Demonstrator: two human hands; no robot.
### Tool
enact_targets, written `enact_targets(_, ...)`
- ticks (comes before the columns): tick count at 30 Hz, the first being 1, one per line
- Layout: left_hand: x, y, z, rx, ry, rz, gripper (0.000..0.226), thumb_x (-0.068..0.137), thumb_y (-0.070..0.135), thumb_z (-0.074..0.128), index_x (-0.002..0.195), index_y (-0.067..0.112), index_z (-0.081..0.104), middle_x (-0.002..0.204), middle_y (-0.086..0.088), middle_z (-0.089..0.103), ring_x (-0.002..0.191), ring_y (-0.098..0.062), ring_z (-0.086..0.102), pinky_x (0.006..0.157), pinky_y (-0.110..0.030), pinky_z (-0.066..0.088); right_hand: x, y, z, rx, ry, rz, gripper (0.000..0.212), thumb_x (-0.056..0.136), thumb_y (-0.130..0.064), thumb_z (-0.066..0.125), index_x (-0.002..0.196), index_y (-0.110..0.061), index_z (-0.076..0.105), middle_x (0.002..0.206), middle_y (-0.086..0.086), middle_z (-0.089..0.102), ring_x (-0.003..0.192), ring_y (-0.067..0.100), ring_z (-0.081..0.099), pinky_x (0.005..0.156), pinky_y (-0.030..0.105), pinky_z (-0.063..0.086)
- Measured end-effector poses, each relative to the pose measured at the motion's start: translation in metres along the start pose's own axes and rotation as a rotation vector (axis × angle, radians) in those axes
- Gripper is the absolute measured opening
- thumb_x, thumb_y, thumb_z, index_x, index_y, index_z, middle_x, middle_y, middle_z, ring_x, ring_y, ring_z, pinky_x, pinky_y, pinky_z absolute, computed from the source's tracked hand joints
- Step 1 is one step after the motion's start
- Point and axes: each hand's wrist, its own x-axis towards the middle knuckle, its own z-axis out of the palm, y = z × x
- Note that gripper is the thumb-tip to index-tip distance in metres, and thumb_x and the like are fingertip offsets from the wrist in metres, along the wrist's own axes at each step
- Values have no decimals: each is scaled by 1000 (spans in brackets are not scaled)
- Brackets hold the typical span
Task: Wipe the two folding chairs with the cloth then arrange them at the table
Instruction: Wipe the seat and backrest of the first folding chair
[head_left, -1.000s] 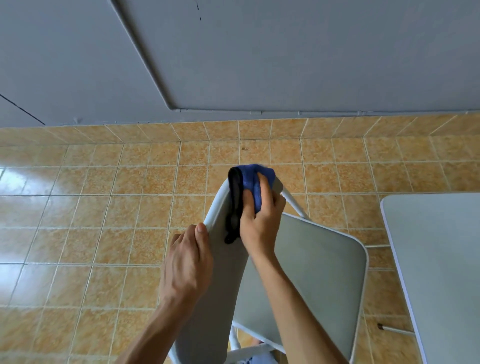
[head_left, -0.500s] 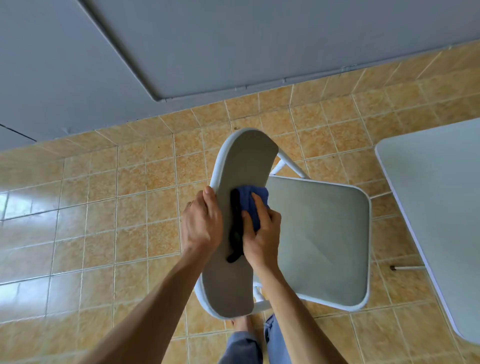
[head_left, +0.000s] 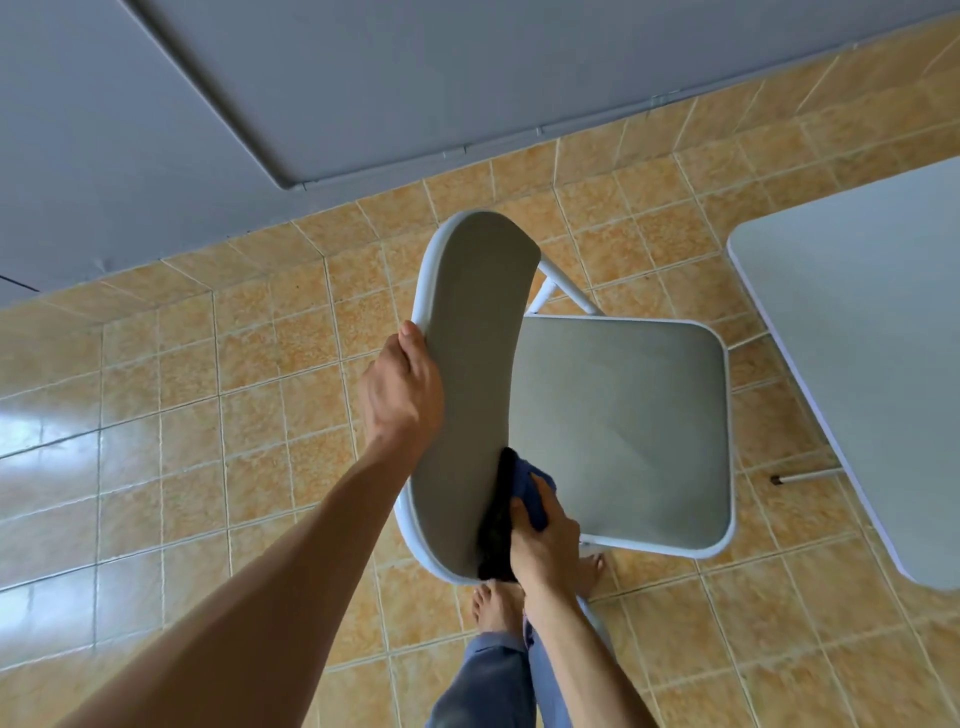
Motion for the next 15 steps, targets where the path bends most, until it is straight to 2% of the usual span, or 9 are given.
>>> enact_targets(1, 1, -1, 0, -7, -5, 2, 53, 104, 44, 19, 83, 12, 55, 73, -7, 58, 69, -28, 56, 63, -33, 39, 0, -6, 3, 29, 6, -6, 20, 90, -33, 60, 106, -44, 64, 87, 10, 66, 79, 29, 65, 59, 10, 43)
enact_targets(4, 1, -2, 1, -30, -11, 3, 52, 104, 44, 19, 79, 13, 53, 66, -1, 52, 64, -23, 52, 55, -32, 33, -25, -27, 23, 82, -82, -172, 44, 82, -48, 57, 124, -37, 64, 98, 15, 64, 82, 22, 66, 69, 29, 53)
enact_targets(7, 1, -2, 1, -47, -21, -15, 52, 104, 45, 19, 82, 13, 54, 67, 0, 52, 66, -22, 52, 60, -32, 34, -47, -25, 25, 93, -44, -299, 45, 85, -44, 59, 128, -34, 64, 104, 7, 57, 90, 16, 64, 77, 21, 53)
enact_targets(8, 0, -2, 1, -49, -27, -20, 52, 104, 45, 19, 83, 13, 54, 69, -1, 53, 66, -22, 52, 62, -32, 35, -39, -16, 19, 92, -4, -281, 38, 87, -38, 61, 124, -35, 66, 103, 8, 60, 90, 18, 64, 75, 16, 51)
enact_targets(10, 0, -2, 0, -48, -34, -23, 53, 103, 46, 18, 82, 13, 54, 69, -2, 53, 66, -23, 54, 62, -33, 38, -12, -1, 5, 98, 23, -58, 28, 89, -27, 63, 112, -43, 66, 97, 3, 69, 88, 22, 65, 69, 5, 45)
enact_targets(11, 0, -2, 0, -52, -36, -23, 54, 103, 47, 18, 81, 13, 53, 69, -3, 54, 67, -25, 55, 61, -34, 41, -2, 0, -1, 116, 17, 67, 28, 89, -25, 62, 107, -47, 66, 97, -3, 72, 89, 21, 65, 72, 5, 45)
enact_targets(12, 1, -1, 1, -58, -39, -21, 55, 103, 48, 18, 79, 13, 53, 68, -3, 54, 66, -25, 56, 61, -35, 44, 6, -3, -2, 136, 12, 120, 29, 88, -26, 62, 104, -50, 66, 97, -7, 73, 91, 19, 67, 79, 13, 50)
enact_targets(13, 2, -1, 1, -66, -40, -19, 55, 103, 48, 18, 76, 14, 53, 66, -2, 53, 64, -24, 55, 59, -35, 44, 8, -11, 0, 140, 11, 83, 32, 86, -25, 62, 105, -51, 67, 96, -10, 73, 91, 17, 68, 80, 25, 55)
enact_targets(15, 2, 1, -1, -81, -35, -14, 53, 103, 46, 20, 70, 16, 48, 63, 0, 51, 59, -18, 51, 53, -31, 38, 0, -37, 13, 148, -25, -94, 36, 85, -27, 64, 116, -47, 66, 95, -6, 71, 86, 11, 68, 76, 31, 57)
